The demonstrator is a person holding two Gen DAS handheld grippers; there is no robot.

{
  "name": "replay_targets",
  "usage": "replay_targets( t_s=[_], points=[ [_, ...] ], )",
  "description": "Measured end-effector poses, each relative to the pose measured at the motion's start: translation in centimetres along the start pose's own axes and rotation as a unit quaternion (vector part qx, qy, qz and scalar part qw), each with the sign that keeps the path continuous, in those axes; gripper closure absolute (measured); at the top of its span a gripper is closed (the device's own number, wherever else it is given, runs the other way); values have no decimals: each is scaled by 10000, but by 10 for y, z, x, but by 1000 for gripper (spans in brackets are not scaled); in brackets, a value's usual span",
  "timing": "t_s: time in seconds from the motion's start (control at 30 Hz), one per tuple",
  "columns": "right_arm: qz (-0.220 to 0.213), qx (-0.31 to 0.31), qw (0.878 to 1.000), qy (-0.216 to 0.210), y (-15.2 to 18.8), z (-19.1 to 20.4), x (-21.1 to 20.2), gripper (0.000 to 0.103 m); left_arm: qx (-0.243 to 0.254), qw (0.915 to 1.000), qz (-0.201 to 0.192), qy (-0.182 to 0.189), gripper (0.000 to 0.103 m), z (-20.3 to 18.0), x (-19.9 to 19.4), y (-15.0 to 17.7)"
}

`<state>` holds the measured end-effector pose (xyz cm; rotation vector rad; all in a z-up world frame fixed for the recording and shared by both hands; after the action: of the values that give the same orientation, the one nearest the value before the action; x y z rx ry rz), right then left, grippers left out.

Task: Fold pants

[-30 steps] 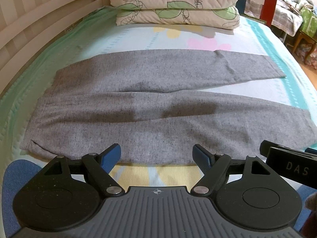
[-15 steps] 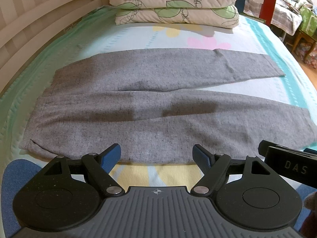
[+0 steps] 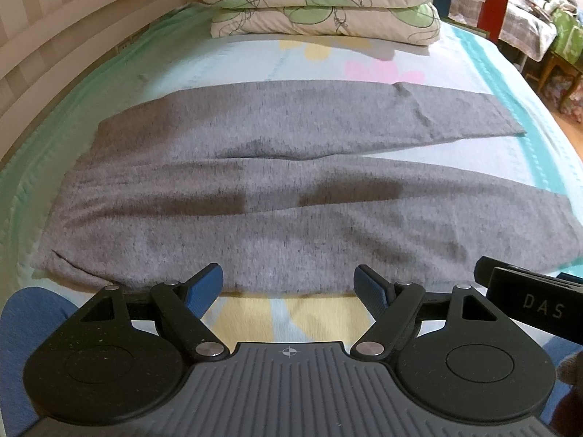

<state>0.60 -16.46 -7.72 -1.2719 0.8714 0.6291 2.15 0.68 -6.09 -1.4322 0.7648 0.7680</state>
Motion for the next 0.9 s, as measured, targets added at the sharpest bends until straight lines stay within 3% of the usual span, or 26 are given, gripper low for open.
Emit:
replay_targets(
  t_s=[0.4, 0.7, 0.9],
  points=[
    [130, 26, 9999, -10, 3, 0, 11, 0, -13, 9998, 177, -51, 27, 5, 12, 2],
    [147, 43, 9998, -125, 1, -1, 23, 0, -68, 9989, 469, -13, 47, 9, 32, 3],
    [96, 25, 9995, -285, -21, -12, 40, 2, 85, 9992, 363, -116, 48, 13, 47, -18]
  ],
)
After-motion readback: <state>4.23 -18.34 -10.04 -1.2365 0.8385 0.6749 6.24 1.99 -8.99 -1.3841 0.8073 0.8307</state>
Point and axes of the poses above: each gripper's, at about its wrist camera, not at the fingertips, and x roughly the way its jaws point, z to its left, y to its underside, the point moved 5 cm from there along x, roughly the way its jaws point, and after that the axes turned 5 degrees about -x, right-handed, at the moved point
